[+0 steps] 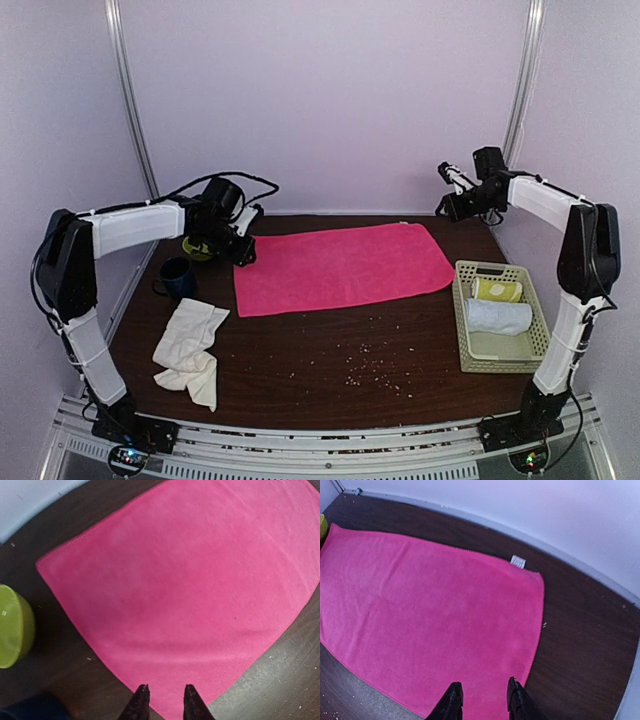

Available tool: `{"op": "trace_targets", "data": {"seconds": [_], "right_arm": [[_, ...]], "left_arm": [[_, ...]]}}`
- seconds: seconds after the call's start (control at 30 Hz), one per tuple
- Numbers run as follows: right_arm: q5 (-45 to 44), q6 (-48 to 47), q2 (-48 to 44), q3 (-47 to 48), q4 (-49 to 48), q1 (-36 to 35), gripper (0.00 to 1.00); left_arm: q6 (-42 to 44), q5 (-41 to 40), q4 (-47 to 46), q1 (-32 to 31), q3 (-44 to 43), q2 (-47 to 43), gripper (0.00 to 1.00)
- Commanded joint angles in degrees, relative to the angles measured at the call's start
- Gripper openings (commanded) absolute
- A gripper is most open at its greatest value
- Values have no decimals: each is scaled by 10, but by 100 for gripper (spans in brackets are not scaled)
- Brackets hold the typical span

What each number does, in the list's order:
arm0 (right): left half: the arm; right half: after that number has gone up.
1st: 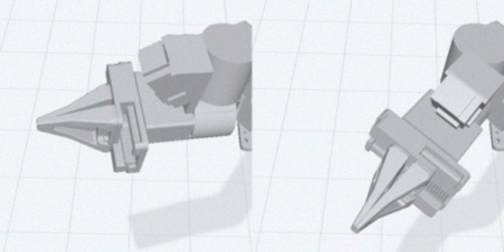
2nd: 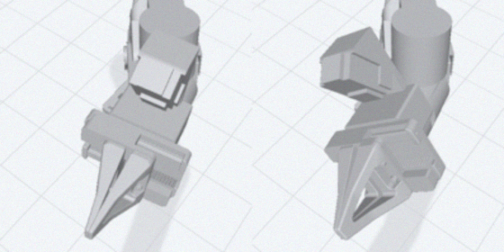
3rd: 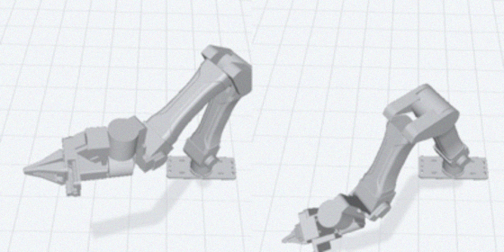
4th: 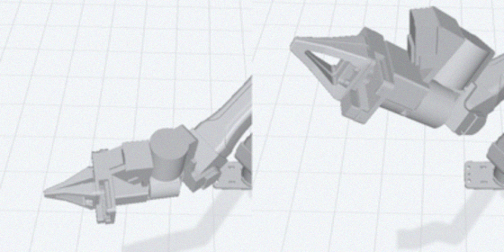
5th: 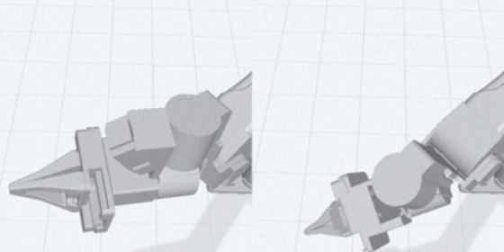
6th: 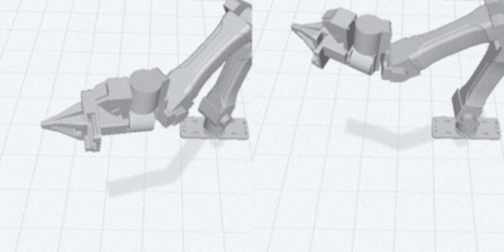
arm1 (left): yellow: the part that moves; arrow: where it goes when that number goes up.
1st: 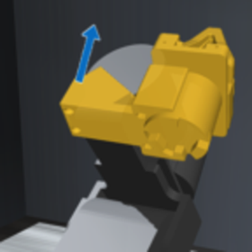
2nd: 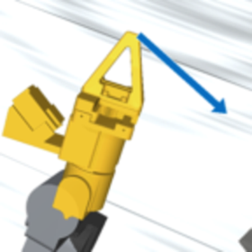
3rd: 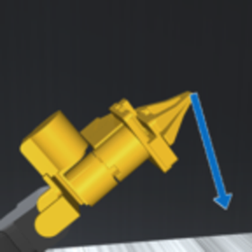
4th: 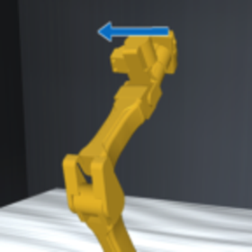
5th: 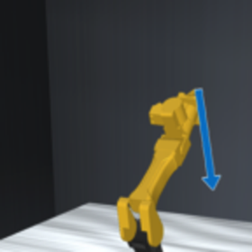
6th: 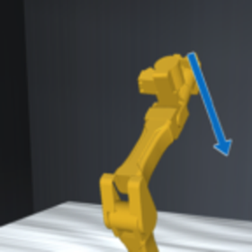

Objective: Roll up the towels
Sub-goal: Flatten out the towel at the center of the board, then move the towel to the corner of the board.

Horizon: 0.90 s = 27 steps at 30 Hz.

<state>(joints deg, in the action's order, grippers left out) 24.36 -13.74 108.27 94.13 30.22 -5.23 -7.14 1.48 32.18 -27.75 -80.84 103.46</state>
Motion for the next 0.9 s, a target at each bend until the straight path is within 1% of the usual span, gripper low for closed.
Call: {"op": "trace_targets", "data": {"seconds": [0.0,0.1,0.17,0.23,0.3,0.37,0.43,0.47,0.53,0.6,0.67,0.8,0.87], "right_arm": [[-72,-82,35,0,93,-52,31],[-66,-81,48,9,113,-76,30],[-69,-85,52,2,118,-94,30],[-94,-87,53,-11,119,-111,31],[-104,-88,51,-24,118,-119,31],[-104,-86,49,-36,117,-120,32],[-108,-85,45,-45,117,-120,32],[-110,-84,43,-49,117,-120,32],[-112,-82,35,-59,114,-119,32],[-112,-80,25,-66,110,-120,33],[-111,-76,17,-70,106,-120,33],[-104,-73,11,-71,96,-120,33],[-98,-72,14,-63,99,-120,34]], "left_arm": [[-5,58,11,-8,14,31,19],[-11,70,10,-10,25,51,12],[-15,73,10,-10,39,57,11],[-19,73,10,-11,55,55,11],[-27,67,9,-11,70,48,18],[-38,55,10,-11,85,34,30],[-59,32,20,-11,101,12,38],[-71,24,26,-12,112,-4,41],[-101,21,38,-12,139,-40,44],[-137,33,44,-12,180,-74,45],[-152,73,50,-12,209,-83,44],[-162,108,41,-13,247,-71,34],[-165,105,39,-11,256,-74,31]]}}
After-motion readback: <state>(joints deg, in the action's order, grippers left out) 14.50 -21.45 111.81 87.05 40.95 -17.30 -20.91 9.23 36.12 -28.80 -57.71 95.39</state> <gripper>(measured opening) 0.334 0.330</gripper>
